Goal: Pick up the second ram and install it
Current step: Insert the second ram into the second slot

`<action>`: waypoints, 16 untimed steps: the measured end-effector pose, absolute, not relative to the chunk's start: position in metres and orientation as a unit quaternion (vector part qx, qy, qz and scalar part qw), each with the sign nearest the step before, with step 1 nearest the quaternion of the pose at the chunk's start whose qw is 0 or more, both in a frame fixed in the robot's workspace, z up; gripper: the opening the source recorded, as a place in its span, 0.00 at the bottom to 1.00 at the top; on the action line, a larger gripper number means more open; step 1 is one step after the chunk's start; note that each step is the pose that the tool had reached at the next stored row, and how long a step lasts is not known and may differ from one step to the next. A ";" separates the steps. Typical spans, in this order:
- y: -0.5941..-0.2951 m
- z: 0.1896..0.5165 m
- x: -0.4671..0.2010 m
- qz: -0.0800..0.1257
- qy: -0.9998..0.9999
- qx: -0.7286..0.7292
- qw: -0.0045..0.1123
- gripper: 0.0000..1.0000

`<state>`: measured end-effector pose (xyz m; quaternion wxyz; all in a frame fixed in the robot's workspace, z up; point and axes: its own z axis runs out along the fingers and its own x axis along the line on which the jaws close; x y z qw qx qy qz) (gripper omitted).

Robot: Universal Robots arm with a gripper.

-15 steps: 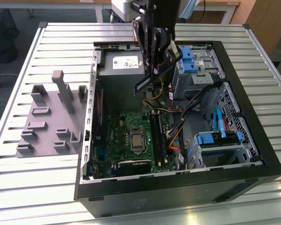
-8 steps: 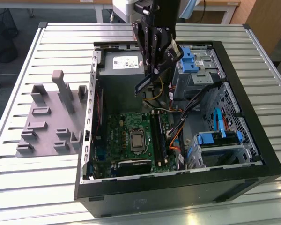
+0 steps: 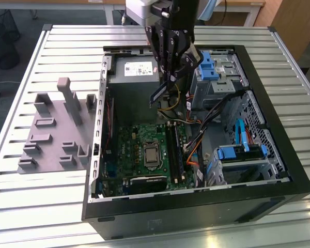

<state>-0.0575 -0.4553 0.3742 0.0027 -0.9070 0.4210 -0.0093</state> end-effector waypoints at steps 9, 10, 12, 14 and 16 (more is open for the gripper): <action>-0.455 0.374 -0.057 -0.009 0.394 -0.919 0.003 0.14; -0.455 0.374 -0.057 -0.009 0.391 -0.920 0.003 0.14; -0.455 0.374 -0.057 -0.009 0.385 -0.923 0.003 0.14; -0.455 0.374 -0.057 -0.009 0.379 -0.925 0.003 0.14; -0.455 0.374 -0.057 -0.009 0.373 -0.928 0.003 0.14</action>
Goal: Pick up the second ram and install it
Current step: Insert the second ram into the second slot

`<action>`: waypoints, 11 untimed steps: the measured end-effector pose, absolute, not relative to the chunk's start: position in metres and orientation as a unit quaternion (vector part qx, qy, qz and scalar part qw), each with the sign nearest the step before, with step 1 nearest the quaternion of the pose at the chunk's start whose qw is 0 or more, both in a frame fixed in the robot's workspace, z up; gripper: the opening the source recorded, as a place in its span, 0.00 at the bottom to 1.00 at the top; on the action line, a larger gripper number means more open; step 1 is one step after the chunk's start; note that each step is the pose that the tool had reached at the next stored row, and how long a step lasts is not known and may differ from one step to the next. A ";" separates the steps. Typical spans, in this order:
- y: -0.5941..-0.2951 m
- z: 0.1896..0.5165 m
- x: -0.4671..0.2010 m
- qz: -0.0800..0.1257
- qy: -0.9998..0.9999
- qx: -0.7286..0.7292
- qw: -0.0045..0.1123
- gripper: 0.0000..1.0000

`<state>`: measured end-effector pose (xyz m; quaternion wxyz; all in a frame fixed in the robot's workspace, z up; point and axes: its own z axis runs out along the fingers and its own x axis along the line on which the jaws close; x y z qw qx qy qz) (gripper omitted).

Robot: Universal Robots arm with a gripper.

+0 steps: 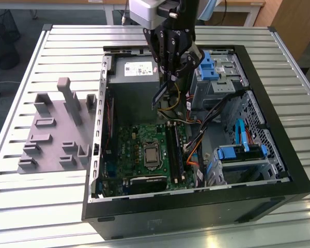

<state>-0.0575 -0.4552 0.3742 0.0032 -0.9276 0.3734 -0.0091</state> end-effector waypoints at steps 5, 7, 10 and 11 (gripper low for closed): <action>-0.455 0.374 -0.057 -0.009 0.359 -0.933 0.003 0.14; -0.455 0.374 -0.057 -0.009 0.354 -0.935 0.003 0.14; -0.455 0.374 -0.057 -0.009 0.345 -0.939 0.003 0.14; -0.455 0.374 -0.057 -0.009 0.342 -0.940 0.004 0.14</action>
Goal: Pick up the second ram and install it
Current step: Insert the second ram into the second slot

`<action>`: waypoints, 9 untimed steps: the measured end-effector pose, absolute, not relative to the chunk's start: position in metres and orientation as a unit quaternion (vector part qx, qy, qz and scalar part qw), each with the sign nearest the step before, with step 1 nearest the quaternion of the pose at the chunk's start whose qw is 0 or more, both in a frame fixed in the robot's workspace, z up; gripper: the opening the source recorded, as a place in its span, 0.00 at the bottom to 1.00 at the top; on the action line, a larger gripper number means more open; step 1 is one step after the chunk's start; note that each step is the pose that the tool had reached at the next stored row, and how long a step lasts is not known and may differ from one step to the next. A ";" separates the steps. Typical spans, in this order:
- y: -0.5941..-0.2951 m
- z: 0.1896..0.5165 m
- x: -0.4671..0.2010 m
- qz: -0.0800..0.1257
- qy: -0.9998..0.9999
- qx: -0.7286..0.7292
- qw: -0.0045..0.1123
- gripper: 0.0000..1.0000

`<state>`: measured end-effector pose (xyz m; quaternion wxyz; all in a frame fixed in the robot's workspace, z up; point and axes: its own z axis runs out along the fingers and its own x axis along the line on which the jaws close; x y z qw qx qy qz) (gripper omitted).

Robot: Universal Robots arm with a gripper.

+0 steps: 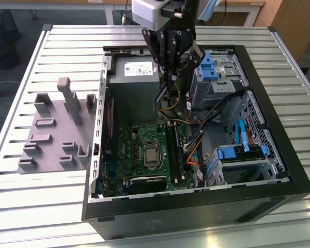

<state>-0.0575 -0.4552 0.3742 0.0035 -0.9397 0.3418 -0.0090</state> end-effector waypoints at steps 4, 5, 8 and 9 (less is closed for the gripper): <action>-0.455 0.374 -0.057 -0.009 0.330 -0.944 0.004 0.14; -0.455 0.374 -0.057 -0.009 0.327 -0.945 0.004 0.14; -0.455 0.374 -0.057 -0.009 0.318 -0.948 0.004 0.14; -0.455 0.374 -0.057 -0.009 0.315 -0.949 0.004 0.14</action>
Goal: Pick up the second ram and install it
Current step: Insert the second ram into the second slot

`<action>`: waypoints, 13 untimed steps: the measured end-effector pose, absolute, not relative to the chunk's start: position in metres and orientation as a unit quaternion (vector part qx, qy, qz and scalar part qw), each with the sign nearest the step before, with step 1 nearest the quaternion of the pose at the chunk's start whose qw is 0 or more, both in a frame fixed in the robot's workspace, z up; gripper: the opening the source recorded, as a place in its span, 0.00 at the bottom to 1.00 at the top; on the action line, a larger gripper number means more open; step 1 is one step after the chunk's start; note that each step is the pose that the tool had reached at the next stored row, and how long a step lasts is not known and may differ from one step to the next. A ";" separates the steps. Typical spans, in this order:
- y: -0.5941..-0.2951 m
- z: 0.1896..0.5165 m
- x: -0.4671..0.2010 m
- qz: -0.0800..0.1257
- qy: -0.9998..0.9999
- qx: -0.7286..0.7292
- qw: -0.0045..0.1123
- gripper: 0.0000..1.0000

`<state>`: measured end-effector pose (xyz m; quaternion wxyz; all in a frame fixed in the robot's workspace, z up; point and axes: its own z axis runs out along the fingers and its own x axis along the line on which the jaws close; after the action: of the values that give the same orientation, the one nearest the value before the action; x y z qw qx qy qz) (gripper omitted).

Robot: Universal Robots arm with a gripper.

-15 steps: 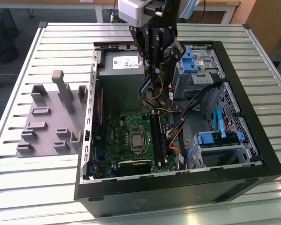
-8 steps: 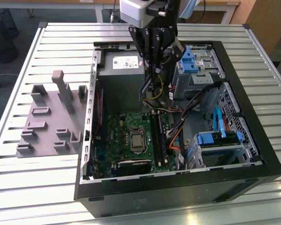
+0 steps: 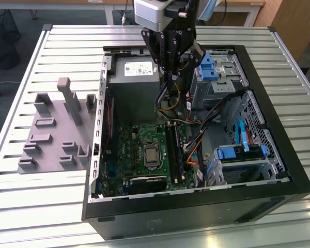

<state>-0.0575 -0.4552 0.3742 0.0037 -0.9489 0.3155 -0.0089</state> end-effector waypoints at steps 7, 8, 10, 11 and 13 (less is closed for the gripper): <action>-0.455 0.374 -0.057 -0.009 0.293 -0.956 0.004 0.14; -0.455 0.374 -0.057 -0.009 0.290 -0.957 0.004 0.14; -0.455 0.374 -0.057 -0.009 0.283 -0.959 0.004 0.14; -0.455 0.374 -0.057 -0.009 0.279 -0.960 0.004 0.14; -0.455 0.374 -0.057 -0.009 0.271 -0.963 0.004 0.14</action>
<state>-0.0575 -0.4553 0.3741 0.0041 -0.9625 0.2711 -0.0087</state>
